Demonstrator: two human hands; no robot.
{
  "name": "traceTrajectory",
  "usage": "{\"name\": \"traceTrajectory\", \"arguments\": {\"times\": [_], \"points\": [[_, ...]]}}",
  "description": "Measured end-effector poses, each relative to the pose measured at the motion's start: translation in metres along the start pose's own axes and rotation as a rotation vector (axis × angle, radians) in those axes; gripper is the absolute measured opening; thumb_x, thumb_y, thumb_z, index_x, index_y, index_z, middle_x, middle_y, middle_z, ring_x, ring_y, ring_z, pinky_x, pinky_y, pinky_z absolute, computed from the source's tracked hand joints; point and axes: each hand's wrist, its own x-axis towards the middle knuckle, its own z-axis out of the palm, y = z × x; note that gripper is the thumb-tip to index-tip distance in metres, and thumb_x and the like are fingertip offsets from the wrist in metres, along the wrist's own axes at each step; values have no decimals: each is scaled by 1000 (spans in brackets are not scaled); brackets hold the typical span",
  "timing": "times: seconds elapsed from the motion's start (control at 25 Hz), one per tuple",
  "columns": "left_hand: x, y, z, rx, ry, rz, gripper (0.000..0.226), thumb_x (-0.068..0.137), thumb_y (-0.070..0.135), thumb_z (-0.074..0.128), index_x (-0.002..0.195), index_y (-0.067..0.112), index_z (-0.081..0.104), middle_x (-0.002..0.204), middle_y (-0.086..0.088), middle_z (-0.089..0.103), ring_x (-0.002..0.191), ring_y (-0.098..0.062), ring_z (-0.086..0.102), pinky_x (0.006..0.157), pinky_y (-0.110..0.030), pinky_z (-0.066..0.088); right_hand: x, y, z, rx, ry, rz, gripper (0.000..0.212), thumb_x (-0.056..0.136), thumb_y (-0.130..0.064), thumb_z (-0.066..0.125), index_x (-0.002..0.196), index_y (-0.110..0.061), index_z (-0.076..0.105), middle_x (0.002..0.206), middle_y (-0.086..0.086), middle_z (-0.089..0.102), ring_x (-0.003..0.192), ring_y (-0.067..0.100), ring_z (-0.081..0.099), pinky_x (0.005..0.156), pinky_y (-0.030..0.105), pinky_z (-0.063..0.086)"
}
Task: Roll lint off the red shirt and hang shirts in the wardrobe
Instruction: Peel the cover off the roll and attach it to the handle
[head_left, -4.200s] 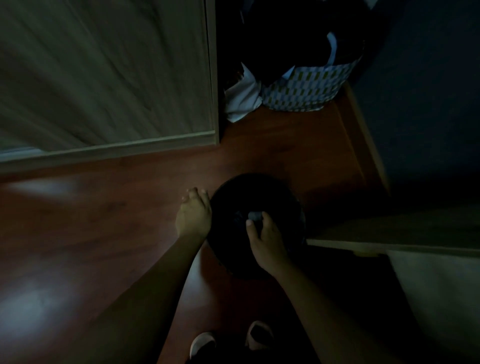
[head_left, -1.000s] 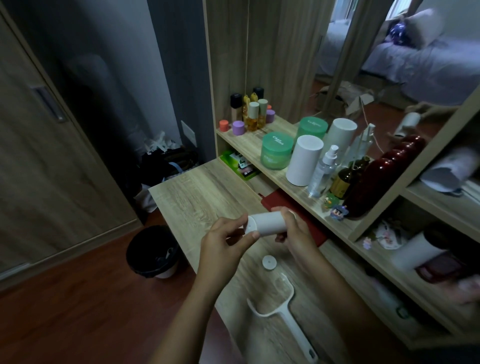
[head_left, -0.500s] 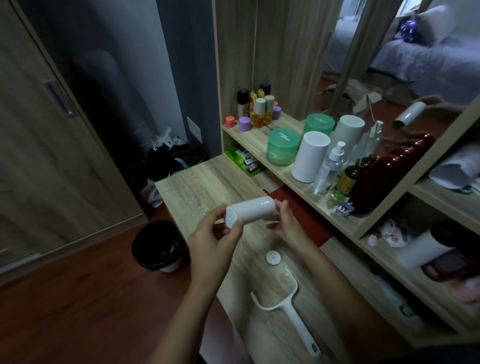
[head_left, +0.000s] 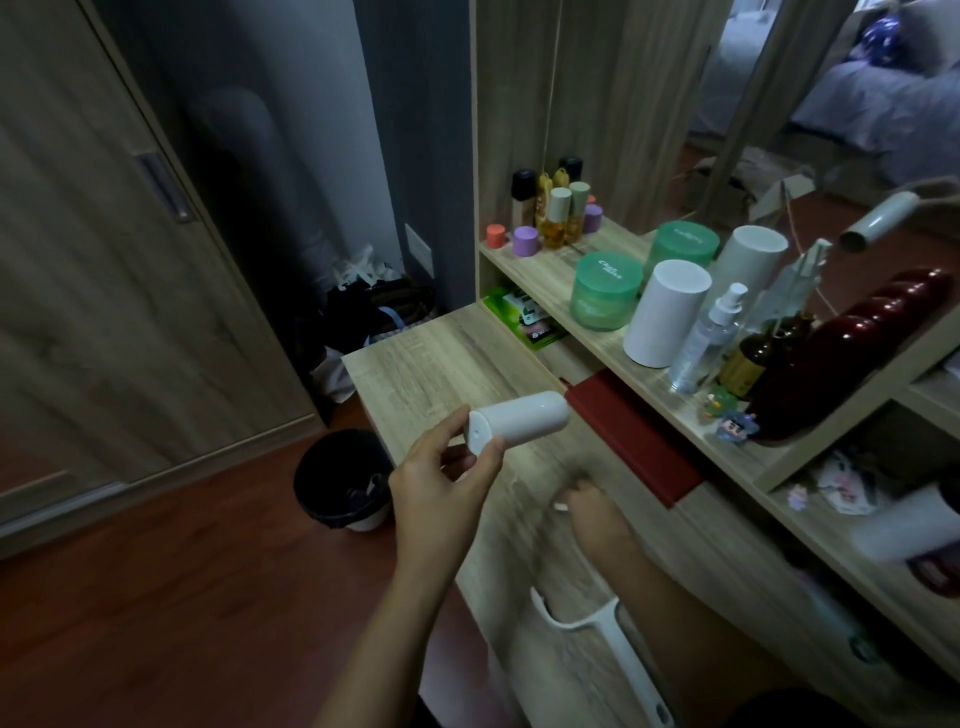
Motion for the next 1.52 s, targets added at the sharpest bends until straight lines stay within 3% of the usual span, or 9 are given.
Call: {"name": "traceTrajectory", "arguments": {"times": [0.12, 0.24, 0.36, 0.52, 0.72, 0.88, 1.24, 1.4, 1.52], "points": [[3, -3, 0, -2, -14, -50, 43, 77, 22, 74, 118, 19, 64, 100, 9, 67, 77, 14, 60, 64, -2, 44, -4, -5, -2, 118, 39, 25, 31, 95, -14, 42, 118, -10, 60, 125, 15, 53, 105, 30, 59, 91, 35, 47], [7, -8, -1, -50, -16, -120, 39, 78, 22, 73, 116, 18, 66, 95, 7, 70, 71, 10, 60, 61, -6, 46, -20, -12, -23, 532, 140, 107, 43, 90, -30, 45, 113, 2, 60, 112, 20, 60, 101, 32, 59, 85, 32, 41], [13, -18, -5, -147, -6, -216, 32, 81, 22, 70, 113, 17, 67, 96, -2, 71, 73, -1, 65, 64, -17, 49, -46, -27, -70, 992, 286, 134, 23, 89, -22, 58, 112, -17, 58, 89, 2, 66, 81, 18, 62, 67, 27, 45], [27, -30, -14, -389, 25, -429, 28, 90, 18, 57, 114, 6, 65, 84, -7, 68, 72, -9, 66, 69, -22, 52, -82, -41, -125, 1517, 350, 14, 22, 92, -11, 53, 111, -22, 60, 93, -6, 68, 69, -2, 64, 66, 11, 50], [25, -18, -6, -581, -59, -589, 15, 92, 12, 51, 88, 8, 65, 99, -13, 68, 91, -21, 68, 61, -17, 56, -118, -55, -157, 1592, 222, -152, 30, 90, -13, 53, 109, -36, 59, 91, -14, 71, 69, -2, 64, 66, 12, 49], [19, -10, 1, -677, -157, -566, 18, 93, 7, 46, 95, 1, 63, 103, -14, 67, 96, -24, 66, 68, -20, 57, -127, -58, -162, 1526, 220, -151, 31, 91, -14, 53, 111, -37, 58, 101, -9, 61, 69, 1, 64, 68, 12, 49], [9, -7, 2, -690, -159, -548, 18, 93, 7, 45, 94, 2, 63, 99, -12, 69, 93, -24, 67, 71, -22, 58, -134, -55, -157, 1535, 202, -108, 25, 91, -20, 54, 108, -37, 60, 98, -3, 65, 67, -2, 63, 66, 11, 48], [6, -7, 1, -685, -181, -527, 20, 92, 5, 46, 90, 4, 66, 87, -6, 73, 86, -21, 69, 71, -23, 58, -136, -54, -159, 1547, 223, -85, 30, 92, -16, 52, 120, -22, 58, 86, -3, 60, 59, -6, 60, 59, 7, 45], [5, -8, 2, -681, -201, -505, 19, 92, 5, 46, 92, 4, 66, 95, -9, 71, 90, -22, 68, 74, -24, 57, -137, -55, -158, 1529, 245, -59, 27, 92, -19, 52, 117, -27, 60, 87, -4, 59, 56, -5, 56, 57, 7, 44]]}}
